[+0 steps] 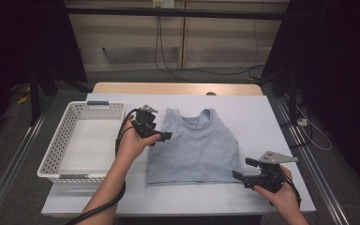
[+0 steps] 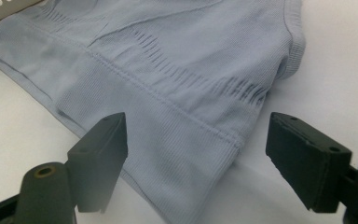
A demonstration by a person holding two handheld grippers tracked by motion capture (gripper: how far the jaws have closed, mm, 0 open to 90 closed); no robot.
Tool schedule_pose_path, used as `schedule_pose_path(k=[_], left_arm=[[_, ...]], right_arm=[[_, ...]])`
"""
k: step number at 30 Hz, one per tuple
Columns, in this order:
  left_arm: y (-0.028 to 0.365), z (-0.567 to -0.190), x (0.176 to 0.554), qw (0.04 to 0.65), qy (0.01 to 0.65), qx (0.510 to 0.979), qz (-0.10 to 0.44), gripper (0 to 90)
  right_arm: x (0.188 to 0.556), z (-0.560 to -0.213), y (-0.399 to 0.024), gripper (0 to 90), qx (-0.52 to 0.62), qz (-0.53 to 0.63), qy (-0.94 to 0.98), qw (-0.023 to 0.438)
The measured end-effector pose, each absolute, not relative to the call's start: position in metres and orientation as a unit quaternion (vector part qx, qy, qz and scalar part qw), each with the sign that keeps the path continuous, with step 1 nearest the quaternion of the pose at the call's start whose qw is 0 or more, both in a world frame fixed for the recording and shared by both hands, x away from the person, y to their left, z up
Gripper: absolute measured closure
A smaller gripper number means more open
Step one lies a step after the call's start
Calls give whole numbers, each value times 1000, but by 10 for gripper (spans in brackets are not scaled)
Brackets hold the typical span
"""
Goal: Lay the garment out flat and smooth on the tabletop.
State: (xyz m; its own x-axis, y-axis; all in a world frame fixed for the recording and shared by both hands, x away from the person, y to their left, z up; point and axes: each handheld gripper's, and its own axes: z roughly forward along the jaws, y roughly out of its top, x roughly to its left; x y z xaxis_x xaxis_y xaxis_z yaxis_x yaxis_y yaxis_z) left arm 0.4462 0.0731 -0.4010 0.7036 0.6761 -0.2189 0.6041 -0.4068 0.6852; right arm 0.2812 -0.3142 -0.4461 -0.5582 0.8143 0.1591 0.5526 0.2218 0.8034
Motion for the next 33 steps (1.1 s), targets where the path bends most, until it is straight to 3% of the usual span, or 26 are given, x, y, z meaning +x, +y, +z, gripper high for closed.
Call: schedule_pose_path(k=[9, 20, 27, 33], left_arm=[[79, -405, 438, 388, 377, 839, 51, 166], [88, -407, 430, 391, 370, 841, 55, 149], [87, -409, 429, 389, 364, 845, 53, 150], [88, -407, 427, 389, 355, 848, 56, 151]], right_arm=[[294, -439, -309, 209, 443, 437, 768, 154], [361, -420, -287, 265, 468, 424, 755, 178], [408, -416, -277, 491, 494, 409, 742, 197], [449, -415, -259, 534, 513, 381, 744, 197]])
